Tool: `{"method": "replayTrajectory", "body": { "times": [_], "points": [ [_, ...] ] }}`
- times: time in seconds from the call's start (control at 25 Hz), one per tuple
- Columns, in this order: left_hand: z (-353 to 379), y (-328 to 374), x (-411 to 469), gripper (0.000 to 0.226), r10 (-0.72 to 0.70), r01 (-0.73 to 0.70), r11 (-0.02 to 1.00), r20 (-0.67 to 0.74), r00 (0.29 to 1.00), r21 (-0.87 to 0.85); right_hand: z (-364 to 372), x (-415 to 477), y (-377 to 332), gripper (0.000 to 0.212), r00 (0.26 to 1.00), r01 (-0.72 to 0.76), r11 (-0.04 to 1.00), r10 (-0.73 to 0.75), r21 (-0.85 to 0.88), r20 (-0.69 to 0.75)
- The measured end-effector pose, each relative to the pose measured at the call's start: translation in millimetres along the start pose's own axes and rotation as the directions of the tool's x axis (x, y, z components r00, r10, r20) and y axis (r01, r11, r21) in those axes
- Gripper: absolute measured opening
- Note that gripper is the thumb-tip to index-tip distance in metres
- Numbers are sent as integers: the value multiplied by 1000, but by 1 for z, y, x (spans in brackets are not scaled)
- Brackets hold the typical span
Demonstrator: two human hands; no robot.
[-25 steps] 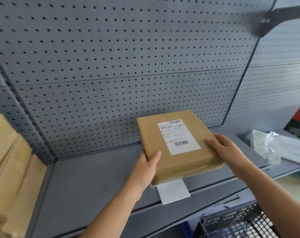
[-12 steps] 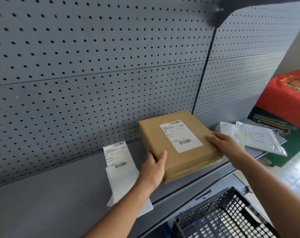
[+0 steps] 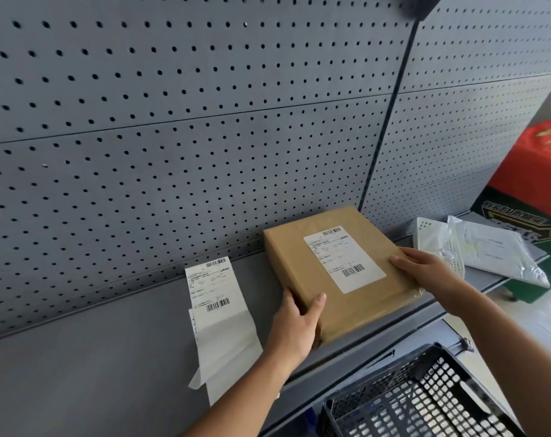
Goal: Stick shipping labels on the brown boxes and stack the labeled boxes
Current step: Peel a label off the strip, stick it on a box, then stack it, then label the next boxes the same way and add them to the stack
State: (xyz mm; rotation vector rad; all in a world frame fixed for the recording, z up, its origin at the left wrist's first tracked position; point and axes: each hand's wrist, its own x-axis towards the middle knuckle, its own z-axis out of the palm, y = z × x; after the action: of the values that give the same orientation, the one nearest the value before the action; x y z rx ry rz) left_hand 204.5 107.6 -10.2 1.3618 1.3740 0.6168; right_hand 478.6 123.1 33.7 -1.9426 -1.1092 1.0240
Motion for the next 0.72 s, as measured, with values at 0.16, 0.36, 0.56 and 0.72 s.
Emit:
{"method": "replayTrajectory", "body": {
  "times": [0.16, 0.36, 0.56, 0.72],
  "points": [
    [-33, 10, -6, 78, 116, -87, 971, -115, 987, 224, 7, -3, -21, 38, 977, 117, 956, -159, -269, -140],
    [-115, 24, -27, 53, 366, -153, 828, -313, 876, 540, 55, -26, -78, 37, 892, 326, 773, -441, -544, -93],
    [-207, 30, -79, 50, 452, -63, 753, -446, 772, 654, 136, -61, -143, 35, 792, 529, 639, -608, -559, 55],
    [-279, 29, -139, 48, 506, 26, 732, -570, 647, 680, 218, -105, -203, 35, 681, 699, 541, -704, -467, 203]
  ]
}}
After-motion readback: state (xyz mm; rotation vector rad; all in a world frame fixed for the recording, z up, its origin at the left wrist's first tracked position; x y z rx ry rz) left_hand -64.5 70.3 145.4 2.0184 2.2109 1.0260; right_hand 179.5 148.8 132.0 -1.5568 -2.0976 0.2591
